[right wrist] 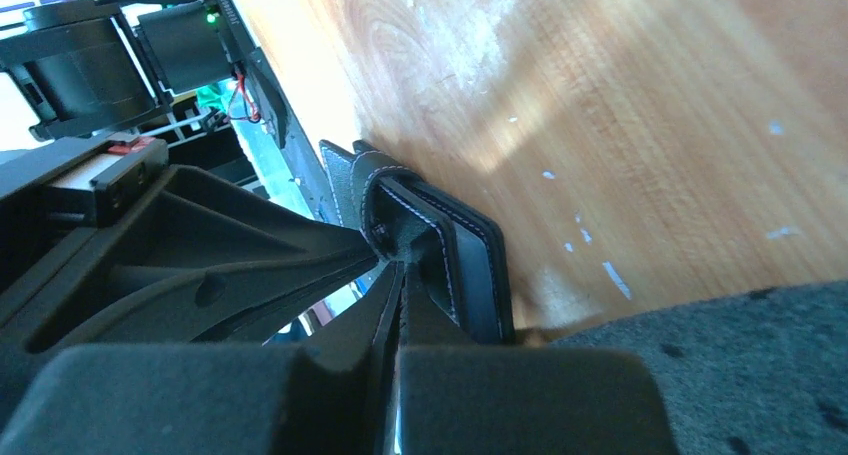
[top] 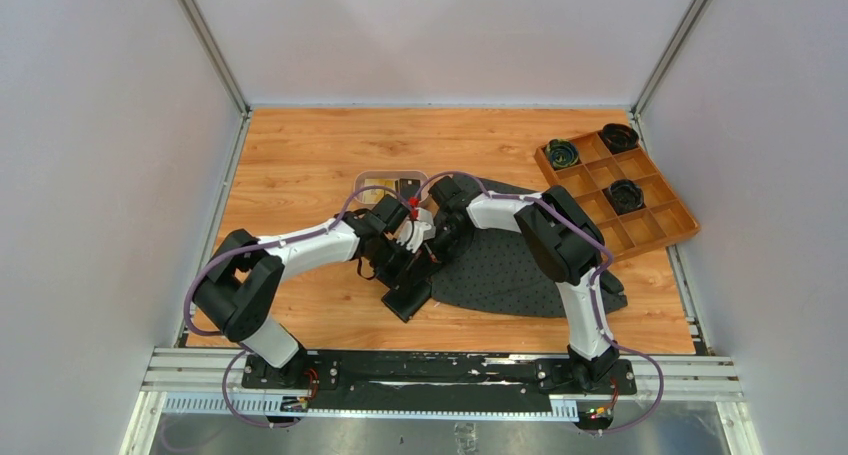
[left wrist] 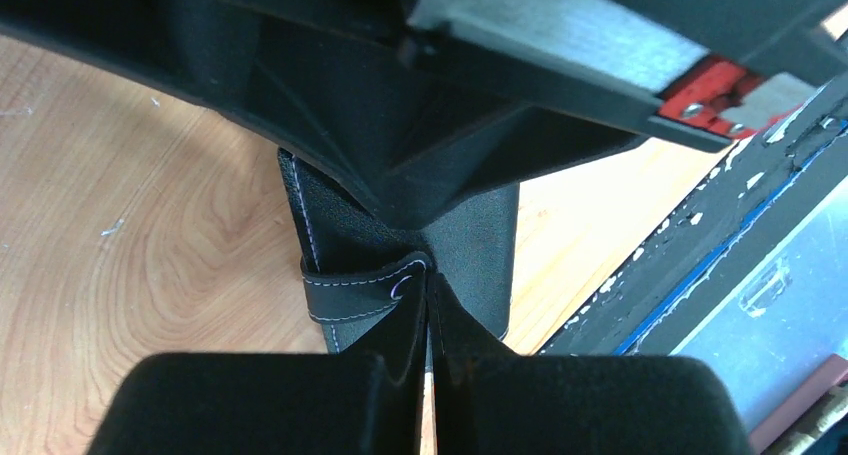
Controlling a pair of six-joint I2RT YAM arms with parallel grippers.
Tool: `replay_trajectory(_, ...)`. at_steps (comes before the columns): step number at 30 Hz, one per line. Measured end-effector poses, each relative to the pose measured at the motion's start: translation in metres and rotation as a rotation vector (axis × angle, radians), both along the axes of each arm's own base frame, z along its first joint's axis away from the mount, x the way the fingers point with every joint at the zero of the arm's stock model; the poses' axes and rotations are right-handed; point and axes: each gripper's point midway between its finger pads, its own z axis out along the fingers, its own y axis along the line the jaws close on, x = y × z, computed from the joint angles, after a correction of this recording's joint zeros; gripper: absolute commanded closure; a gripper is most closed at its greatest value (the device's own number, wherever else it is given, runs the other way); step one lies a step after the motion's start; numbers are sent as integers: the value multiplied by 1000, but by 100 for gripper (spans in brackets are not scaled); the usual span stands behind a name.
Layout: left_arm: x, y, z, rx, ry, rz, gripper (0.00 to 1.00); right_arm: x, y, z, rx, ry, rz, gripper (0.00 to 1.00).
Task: Put the credit cards into the card holder
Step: Close the card holder at the center of the board.
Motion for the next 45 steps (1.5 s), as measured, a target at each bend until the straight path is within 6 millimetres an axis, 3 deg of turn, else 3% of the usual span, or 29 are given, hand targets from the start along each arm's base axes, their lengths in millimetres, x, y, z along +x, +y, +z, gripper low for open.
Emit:
replay_trajectory(4,0,0,-1,-17,14,11,100,-3,2,5,30,17,11,99)
replay_trajectory(11,0,0,-2,-48,29,18,100,-7,5,11,78,48,20,82)
replay_trajectory(16,0,0,-2,-61,31,19,100,-7,6,10,79,44,20,77)
replay_trajectory(45,-2,0,-2,-85,30,28,100,-13,11,3,57,3,58,79)
